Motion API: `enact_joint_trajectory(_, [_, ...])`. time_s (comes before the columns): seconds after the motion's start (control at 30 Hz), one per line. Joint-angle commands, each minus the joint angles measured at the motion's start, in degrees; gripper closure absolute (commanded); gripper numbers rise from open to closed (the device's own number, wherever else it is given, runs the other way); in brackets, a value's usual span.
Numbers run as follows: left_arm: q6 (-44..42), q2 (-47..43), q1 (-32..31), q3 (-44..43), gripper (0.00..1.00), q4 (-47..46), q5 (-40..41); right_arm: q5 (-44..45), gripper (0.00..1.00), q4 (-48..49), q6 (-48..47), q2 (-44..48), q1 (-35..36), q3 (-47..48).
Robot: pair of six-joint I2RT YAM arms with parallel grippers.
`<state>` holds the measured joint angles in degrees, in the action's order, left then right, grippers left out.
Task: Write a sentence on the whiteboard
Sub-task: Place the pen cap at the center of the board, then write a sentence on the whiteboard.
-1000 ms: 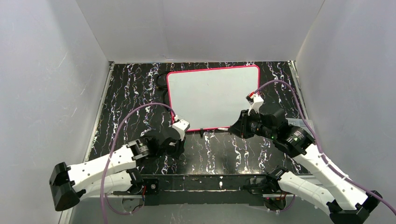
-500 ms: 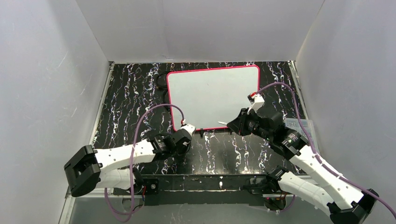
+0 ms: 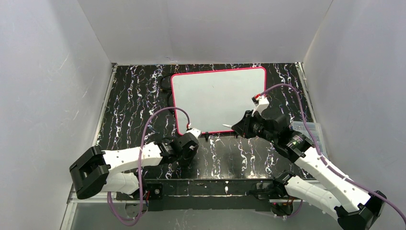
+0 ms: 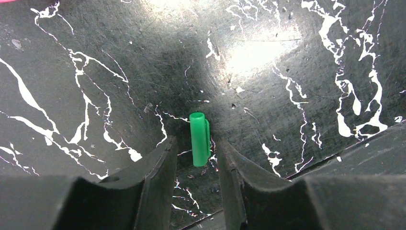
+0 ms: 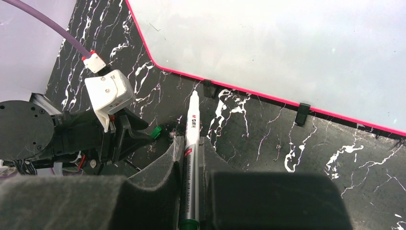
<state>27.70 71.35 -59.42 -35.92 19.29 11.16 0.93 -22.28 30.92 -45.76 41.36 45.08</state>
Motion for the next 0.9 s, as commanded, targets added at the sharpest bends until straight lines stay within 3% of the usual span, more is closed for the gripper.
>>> enact_joint_trajectory(0.0, [0.74, -0.62, 0.44, -0.84, 0.64, 0.88, 0.5, 0.53, 0.99, 2.78, -1.46, 0.15, 0.12, -0.48])
enact_joint_trajectory(0.17, [2.81, -5.22, 1.49, -4.7, 0.42, 7.6, 3.37, 0.91, 0.99, 2.42, -1.6, 0.4, 0.12, 0.12])
enact_joint_trajectory(0.27, [1.77, -8.35, 3.81, -9.52, 0.2, 14.22, 2.7, 2.34, 0.99, 2.6, -0.78, 1.28, 0.12, 0.68])
enact_joint_trajectory(0.33, [-0.17, -10.82, 5.55, -12.85, 0.12, 16.99, 1.13, 2.12, 0.99, 3.6, -0.73, 2.48, 0.12, 0.75])
enact_joint_trajectory(0.6, [-13.07, -13.24, 17.12, -27.37, 0.08, 25.98, -9.3, 0.12, 0.99, 4.69, -2.47, 4.0, 0.12, 2.16])
enact_joint_trajectory(0.73, [-18.79, -11.46, 26.78, -33.35, 0.07, 26.5, -18.43, -0.5, 0.99, 4.22, -3.48, 0.69, 0.09, 6.39])
enact_joint_trajectory(0.87, [-19.1, -9.75, 37.82, -36.63, 0.07, 22.79, -27.69, -2.41, 0.99, 4.56, -4.21, -3.46, 0.19, 11.03])
